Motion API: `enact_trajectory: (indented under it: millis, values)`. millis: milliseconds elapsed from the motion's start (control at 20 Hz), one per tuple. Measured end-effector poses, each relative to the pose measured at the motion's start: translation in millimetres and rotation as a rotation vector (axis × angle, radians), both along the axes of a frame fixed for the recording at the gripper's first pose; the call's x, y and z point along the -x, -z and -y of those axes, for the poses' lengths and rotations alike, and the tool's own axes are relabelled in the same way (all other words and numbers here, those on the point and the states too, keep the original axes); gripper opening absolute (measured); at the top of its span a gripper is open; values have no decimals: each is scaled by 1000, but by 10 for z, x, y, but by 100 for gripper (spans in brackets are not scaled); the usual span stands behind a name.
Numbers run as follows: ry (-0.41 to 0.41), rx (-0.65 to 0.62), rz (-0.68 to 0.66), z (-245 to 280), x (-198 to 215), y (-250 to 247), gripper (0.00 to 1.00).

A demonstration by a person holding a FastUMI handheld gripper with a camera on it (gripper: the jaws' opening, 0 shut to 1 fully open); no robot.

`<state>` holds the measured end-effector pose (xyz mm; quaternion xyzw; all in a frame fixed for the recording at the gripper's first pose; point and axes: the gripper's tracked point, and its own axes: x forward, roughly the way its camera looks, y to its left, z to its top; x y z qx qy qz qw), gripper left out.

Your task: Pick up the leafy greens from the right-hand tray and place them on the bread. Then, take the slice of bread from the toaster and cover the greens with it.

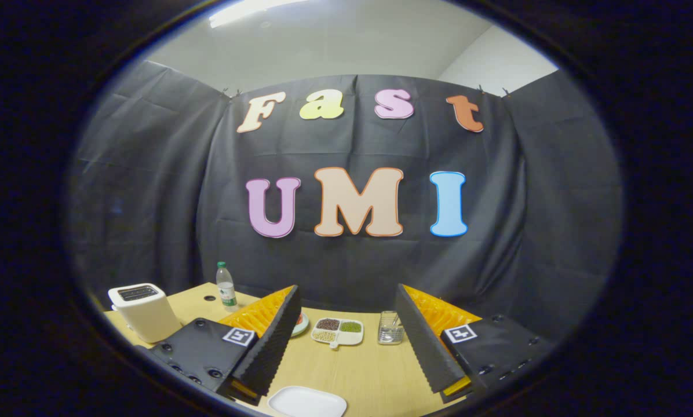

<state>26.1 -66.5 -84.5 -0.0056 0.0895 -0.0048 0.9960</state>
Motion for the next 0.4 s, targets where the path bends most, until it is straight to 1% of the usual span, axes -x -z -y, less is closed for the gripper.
enact_trajectory:
  millis: [200, 400]
  values:
    - [31, -8, -8, 131, 50, -33, 100]
    - [50, -5, -10, 179, 16, 39, 100]
